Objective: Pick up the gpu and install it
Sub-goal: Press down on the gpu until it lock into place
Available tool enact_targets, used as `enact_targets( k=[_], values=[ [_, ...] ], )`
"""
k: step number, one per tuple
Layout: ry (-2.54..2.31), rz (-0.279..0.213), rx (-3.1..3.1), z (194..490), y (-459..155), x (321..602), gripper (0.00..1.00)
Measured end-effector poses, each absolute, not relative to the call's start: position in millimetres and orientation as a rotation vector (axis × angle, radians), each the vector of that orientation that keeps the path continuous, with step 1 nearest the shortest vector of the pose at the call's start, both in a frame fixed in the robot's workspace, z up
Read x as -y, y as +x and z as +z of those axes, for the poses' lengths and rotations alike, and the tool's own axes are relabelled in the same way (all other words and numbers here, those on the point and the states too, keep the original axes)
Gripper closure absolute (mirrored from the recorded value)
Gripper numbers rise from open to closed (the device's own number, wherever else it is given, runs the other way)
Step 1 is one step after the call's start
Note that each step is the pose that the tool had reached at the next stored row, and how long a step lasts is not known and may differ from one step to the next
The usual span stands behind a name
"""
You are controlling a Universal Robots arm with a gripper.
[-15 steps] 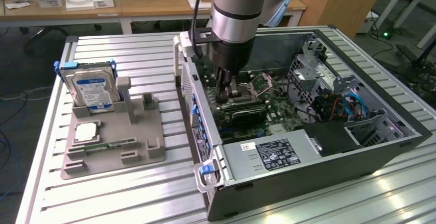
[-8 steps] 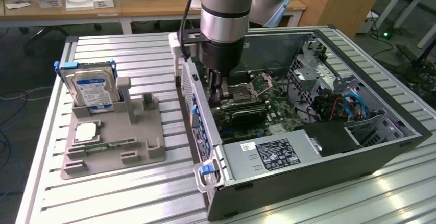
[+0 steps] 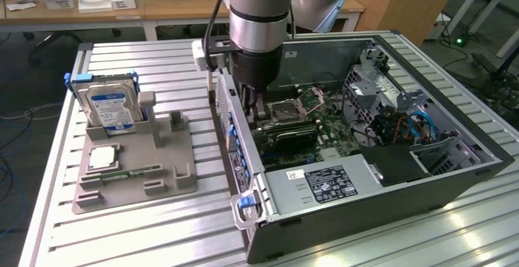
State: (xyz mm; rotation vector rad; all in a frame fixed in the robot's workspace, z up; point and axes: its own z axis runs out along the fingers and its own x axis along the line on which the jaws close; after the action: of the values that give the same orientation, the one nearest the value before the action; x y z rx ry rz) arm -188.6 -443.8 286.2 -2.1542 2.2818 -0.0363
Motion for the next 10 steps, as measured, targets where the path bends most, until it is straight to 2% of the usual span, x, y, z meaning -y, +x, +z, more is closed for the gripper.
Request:
enact_targets(
  k=[10],
  values=[
    [-2.155,-0.037,-2.282,279,-163,444,0.89]
  ],
)
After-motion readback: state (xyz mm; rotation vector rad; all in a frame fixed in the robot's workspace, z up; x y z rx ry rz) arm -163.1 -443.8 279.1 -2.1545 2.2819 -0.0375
